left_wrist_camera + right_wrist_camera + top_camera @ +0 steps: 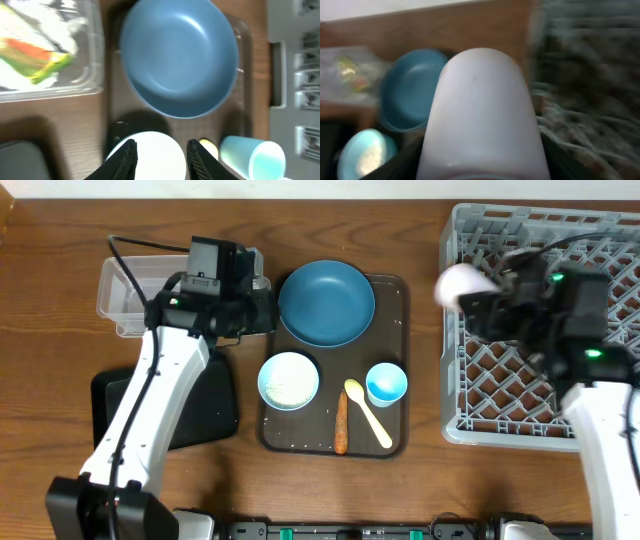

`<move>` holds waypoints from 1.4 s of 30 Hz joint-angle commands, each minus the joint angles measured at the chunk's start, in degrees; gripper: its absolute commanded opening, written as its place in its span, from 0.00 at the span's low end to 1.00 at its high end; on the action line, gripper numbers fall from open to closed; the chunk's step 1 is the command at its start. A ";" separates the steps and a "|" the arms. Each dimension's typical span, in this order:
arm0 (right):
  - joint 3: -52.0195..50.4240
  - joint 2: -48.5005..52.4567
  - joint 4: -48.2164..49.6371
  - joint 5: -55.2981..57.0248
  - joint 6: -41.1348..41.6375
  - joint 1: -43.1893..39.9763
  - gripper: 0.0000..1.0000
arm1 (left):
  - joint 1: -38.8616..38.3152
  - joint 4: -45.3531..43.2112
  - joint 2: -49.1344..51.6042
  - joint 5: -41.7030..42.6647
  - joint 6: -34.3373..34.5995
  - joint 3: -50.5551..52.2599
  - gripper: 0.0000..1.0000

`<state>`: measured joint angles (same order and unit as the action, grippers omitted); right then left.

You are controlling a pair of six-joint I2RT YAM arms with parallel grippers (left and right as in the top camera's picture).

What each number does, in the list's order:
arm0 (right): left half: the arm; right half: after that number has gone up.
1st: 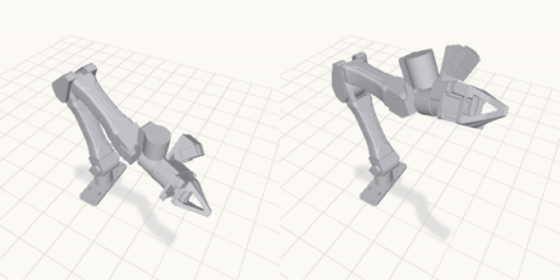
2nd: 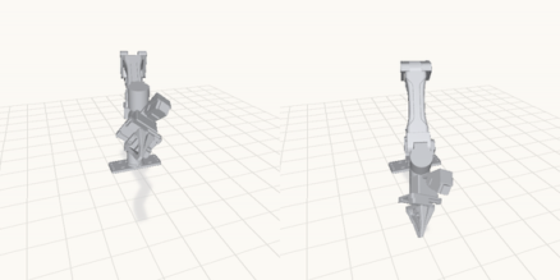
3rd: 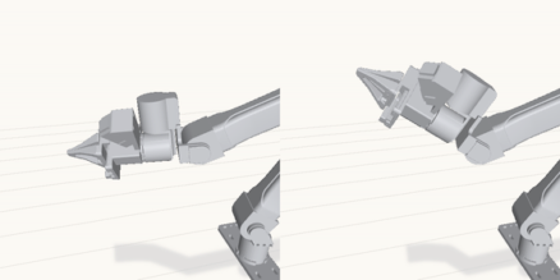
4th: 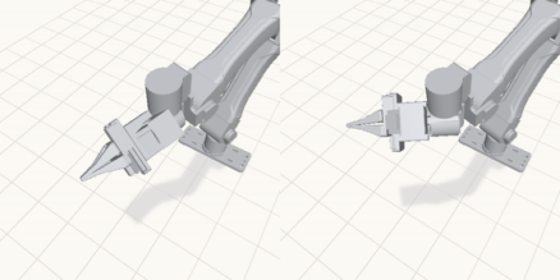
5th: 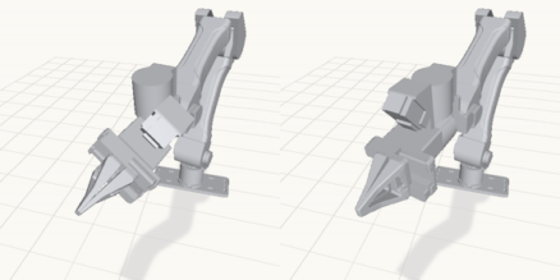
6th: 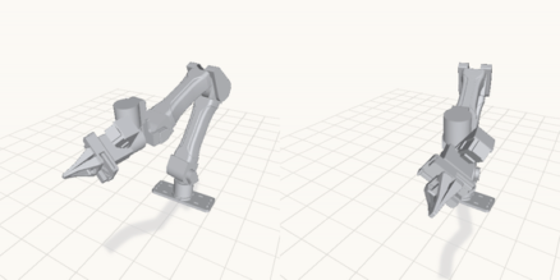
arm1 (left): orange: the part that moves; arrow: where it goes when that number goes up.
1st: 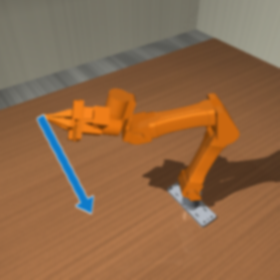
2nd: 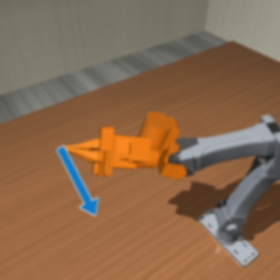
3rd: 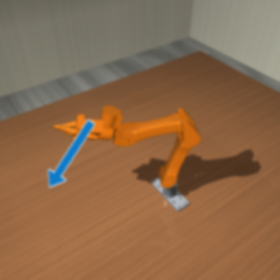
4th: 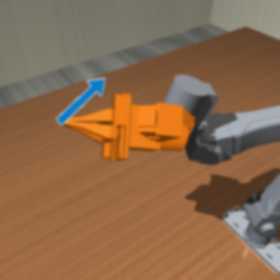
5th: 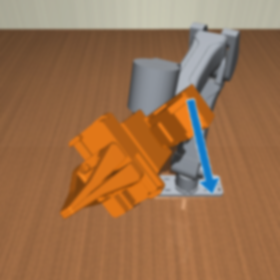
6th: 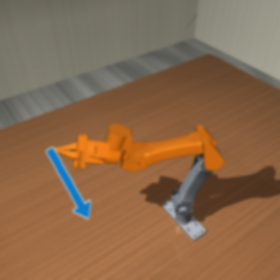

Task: Sort waste into correct bins and load items into the dishwasher rack
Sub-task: 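Carry the pink cup with the right gripper and place it in the dish rack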

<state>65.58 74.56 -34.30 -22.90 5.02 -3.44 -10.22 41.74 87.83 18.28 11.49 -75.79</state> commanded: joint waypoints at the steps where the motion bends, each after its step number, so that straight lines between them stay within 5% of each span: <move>1: 6.80 -0.39 -8.15 16.98 -1.90 -3.98 0.01 | 0.28 0.68 -0.09 -4.90 -1.44 -0.31 0.35; 10: 13.05 2.23 -17.84 27.93 0.15 -19.39 0.01 | 0.28 0.76 -0.09 -4.90 -1.44 -0.31 0.35; 21: 19.96 13.70 -23.32 27.78 3.19 -37.70 0.01 | 0.28 1.07 -0.09 -4.90 -1.42 -0.31 0.35; 30: 31.89 25.14 -30.45 27.80 3.32 -41.92 0.01 | 0.24 1.16 -0.09 -4.87 -1.40 -0.31 0.36; 42: 32.00 35.63 -31.98 31.34 4.24 -42.56 0.01 | 0.24 1.53 -0.09 -4.87 -1.40 -0.31 0.35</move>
<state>96.71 108.99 -66.06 7.16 7.55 -45.54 -10.22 43.13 87.77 14.15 10.59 -75.79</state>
